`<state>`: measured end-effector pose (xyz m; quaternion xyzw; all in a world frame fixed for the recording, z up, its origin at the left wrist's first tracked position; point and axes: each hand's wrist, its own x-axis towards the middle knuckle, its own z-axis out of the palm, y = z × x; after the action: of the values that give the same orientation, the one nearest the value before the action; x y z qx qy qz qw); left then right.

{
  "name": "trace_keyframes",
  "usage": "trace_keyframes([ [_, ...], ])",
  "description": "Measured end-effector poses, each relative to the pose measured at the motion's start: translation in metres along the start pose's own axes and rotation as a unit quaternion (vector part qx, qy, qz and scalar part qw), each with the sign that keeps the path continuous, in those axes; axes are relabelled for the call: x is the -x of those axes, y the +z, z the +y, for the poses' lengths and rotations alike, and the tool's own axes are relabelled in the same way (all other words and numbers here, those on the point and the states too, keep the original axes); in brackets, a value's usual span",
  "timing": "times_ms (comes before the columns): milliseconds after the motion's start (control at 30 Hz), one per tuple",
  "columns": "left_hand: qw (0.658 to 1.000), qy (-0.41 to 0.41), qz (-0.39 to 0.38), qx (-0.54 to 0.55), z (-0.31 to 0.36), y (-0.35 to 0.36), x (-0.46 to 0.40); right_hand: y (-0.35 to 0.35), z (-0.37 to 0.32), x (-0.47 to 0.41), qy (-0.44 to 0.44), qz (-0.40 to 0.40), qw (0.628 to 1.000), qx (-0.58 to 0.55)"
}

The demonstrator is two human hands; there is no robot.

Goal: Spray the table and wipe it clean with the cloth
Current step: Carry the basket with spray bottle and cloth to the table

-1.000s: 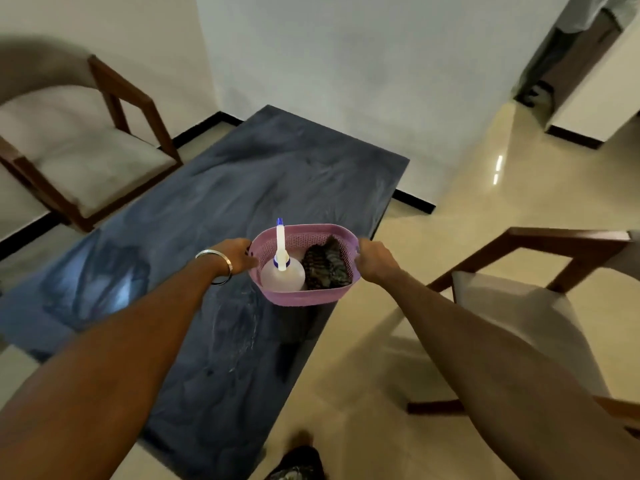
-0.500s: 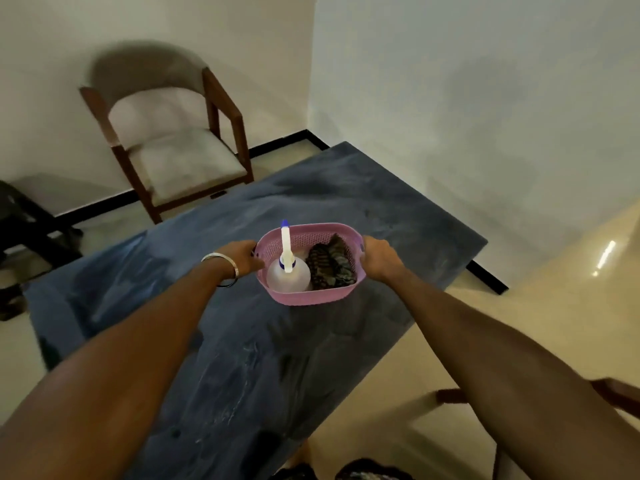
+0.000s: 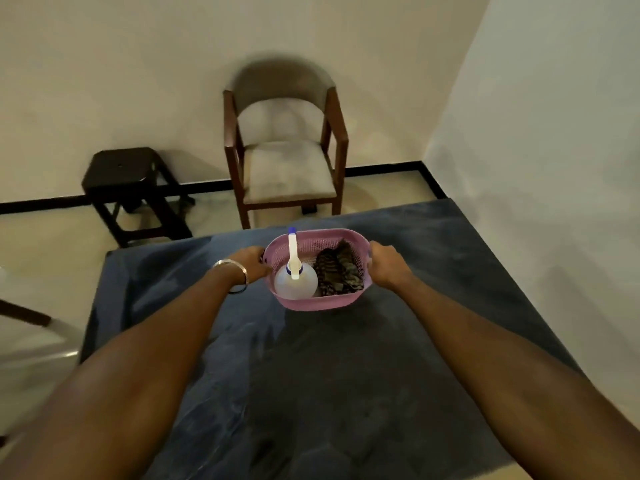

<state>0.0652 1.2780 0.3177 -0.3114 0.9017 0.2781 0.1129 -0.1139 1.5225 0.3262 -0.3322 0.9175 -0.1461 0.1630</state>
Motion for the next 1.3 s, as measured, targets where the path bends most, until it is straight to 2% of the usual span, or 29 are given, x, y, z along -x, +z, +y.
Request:
trace_keyframes([
  [167,0.997,-0.065,0.028,0.02,-0.002,0.002,-0.034,-0.001,-0.001,-0.066,-0.047,-0.026,0.999,-0.002],
  [500,0.993,-0.111,0.027,0.029,-0.026,0.001,-0.084,0.025,-0.01,-0.14,-0.047,-0.054,0.997,0.002],
  [900,0.995,-0.093,0.03,0.037,-0.03,0.001,-0.115,0.039,-0.005,-0.162,-0.019,-0.069,0.997,-0.015],
  [1300,0.988,-0.116,0.062,0.079,-0.027,0.009,-0.111,0.044,-0.009,-0.165,0.001,-0.057,0.998,-0.014],
])
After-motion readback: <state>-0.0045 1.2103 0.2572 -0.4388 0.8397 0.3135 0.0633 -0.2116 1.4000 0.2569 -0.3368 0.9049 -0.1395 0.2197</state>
